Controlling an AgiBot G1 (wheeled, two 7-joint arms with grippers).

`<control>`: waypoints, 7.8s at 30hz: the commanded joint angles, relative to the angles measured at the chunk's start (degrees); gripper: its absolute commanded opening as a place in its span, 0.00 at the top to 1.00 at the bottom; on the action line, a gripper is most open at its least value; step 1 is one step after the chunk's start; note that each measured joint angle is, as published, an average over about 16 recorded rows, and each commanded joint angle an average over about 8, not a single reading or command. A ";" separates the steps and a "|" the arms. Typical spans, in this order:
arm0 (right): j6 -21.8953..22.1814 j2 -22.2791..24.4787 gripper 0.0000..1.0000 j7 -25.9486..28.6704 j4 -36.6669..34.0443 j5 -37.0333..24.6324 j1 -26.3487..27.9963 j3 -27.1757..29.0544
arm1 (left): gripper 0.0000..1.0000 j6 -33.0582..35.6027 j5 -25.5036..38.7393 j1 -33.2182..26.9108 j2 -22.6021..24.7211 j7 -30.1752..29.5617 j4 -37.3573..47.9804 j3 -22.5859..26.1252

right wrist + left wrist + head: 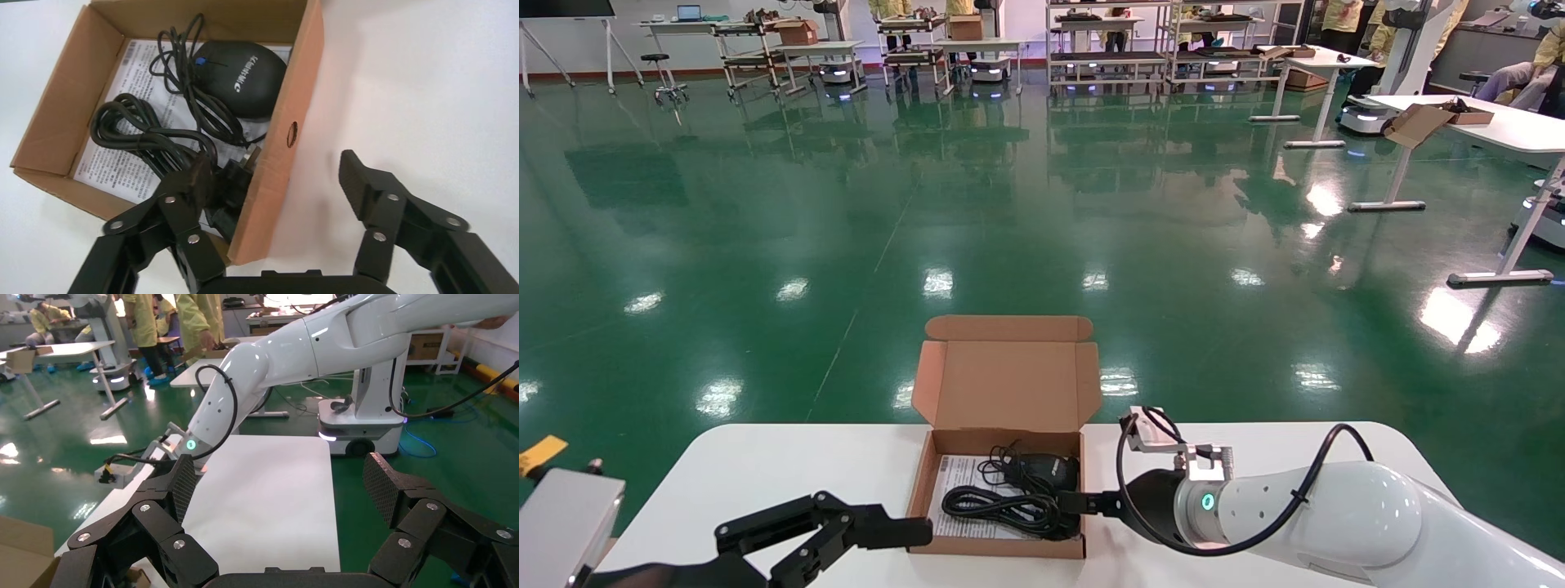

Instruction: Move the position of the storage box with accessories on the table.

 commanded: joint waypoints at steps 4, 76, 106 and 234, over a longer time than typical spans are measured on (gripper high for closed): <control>0.44 0.02 1.00 -0.12 -0.17 1.02 -0.16 -1.40 | 0.00 0.00 -0.01 0.00 0.00 0.00 0.00 0.01; -12.67 10.97 1.00 -20.04 -14.08 11.41 20.89 -4.95 | 0.00 -0.06 -0.09 -0.03 -0.06 0.07 0.00 0.14; -13.72 18.95 1.00 -27.24 -22.41 3.92 27.63 -9.92 | 0.00 -0.08 -0.13 -0.04 -0.08 0.09 0.00 0.19; -4.07 26.91 0.00 -38.55 -21.29 18.84 10.25 0.49 | 0.00 -0.17 -0.27 -0.09 -0.16 0.20 0.00 0.40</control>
